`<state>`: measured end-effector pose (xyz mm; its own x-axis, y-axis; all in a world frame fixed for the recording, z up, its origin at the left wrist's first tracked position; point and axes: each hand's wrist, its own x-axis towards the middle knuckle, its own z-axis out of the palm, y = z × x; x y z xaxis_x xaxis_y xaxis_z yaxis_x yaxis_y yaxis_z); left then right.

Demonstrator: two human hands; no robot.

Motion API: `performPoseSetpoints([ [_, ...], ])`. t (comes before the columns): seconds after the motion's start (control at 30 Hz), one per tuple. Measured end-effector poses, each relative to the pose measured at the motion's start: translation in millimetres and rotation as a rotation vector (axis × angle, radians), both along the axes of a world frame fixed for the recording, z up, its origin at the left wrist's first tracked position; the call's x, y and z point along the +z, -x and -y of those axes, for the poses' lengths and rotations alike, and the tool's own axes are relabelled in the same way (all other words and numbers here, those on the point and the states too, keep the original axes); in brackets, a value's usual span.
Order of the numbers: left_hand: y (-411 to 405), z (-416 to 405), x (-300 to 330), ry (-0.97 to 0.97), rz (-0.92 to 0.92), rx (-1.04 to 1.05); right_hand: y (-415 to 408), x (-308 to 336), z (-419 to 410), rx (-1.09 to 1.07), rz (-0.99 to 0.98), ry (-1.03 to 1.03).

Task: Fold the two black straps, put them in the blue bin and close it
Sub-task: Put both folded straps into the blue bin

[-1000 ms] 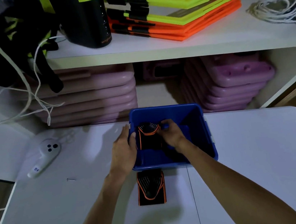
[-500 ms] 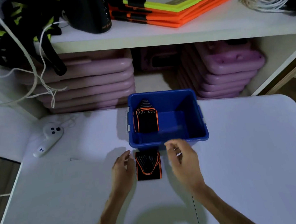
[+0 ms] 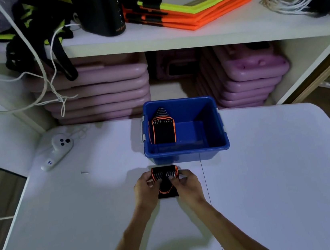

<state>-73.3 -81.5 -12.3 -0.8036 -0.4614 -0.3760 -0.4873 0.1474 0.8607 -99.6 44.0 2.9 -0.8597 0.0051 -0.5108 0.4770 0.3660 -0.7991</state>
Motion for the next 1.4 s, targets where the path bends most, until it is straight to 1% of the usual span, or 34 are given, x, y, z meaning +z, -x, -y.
performPoseSetpoints([
  [0.17,-20.5,-14.6,24.1,-0.036,-0.116,0.051,-15.2,31.1,-16.7,-0.039,-0.052,0.124],
  [0.27,-27.5,-25.5,57.2,0.099,-0.230,0.065,-17.4,56.0,-27.7,-0.028,-0.108,0.197],
  [0.33,-21.8,-31.2,81.2,0.145,-0.321,0.052,-12.3,74.0,-32.9,-0.035,-0.174,0.262],
  [0.47,19.1,-33.2,108.5,0.240,-0.442,-0.032,23.2,101.2,-40.7,-0.084,-0.334,0.373],
  [0.53,47.5,-31.1,113.9,0.286,-0.467,-0.080,49.9,107.1,-43.7,-0.120,-0.303,0.413],
  [0.6,76.1,-26.8,113.4,0.418,-0.488,-0.115,78.8,104.9,-45.1,-0.170,-0.245,0.430],
  [0.63,90.4,-22.2,108.6,0.497,-0.476,-0.123,93.4,100.9,-45.0,-0.194,-0.227,0.406],
  [0.7,113.8,-7.7,93.9,0.597,-0.361,-0.139,119.6,89.3,-43.3,-0.246,-0.207,0.342],
  [0.77,127.3,7.4,74.6,0.635,-0.226,-0.190,139.0,73.2,-40.6,-0.290,-0.188,0.265],
  [0.83,132.3,16.7,58.9,0.623,-0.160,-0.249,150.9,58.3,-36.7,-0.286,-0.157,0.163],
  [0.9,133.7,17.8,51.8,0.596,-0.160,-0.278,160.7,44.8,-31.1,-0.236,-0.129,0.096],
  [0.97,135.0,18.0,47.4,0.609,-0.180,-0.279,171.4,35.0,-23.6,-0.199,-0.098,0.044],
  [1.13,134.8,19.0,40.6,0.723,-0.198,-0.288,191.5,17.9,-13.4,-0.122,-0.016,-0.017],
  [1.2,134.9,18.1,39.5,0.739,-0.201,-0.282,195.8,12.9,-11.9,-0.120,0.002,-0.055],
  [1.27,135.6,17.9,38.4,0.743,-0.198,-0.282,196.9,10.8,-10.5,-0.091,-0.027,-0.147],
  [1.4,135.1,17.3,40.6,0.766,-0.199,-0.284,194.4,12.4,-11.5,0.055,-0.121,-0.323],
])
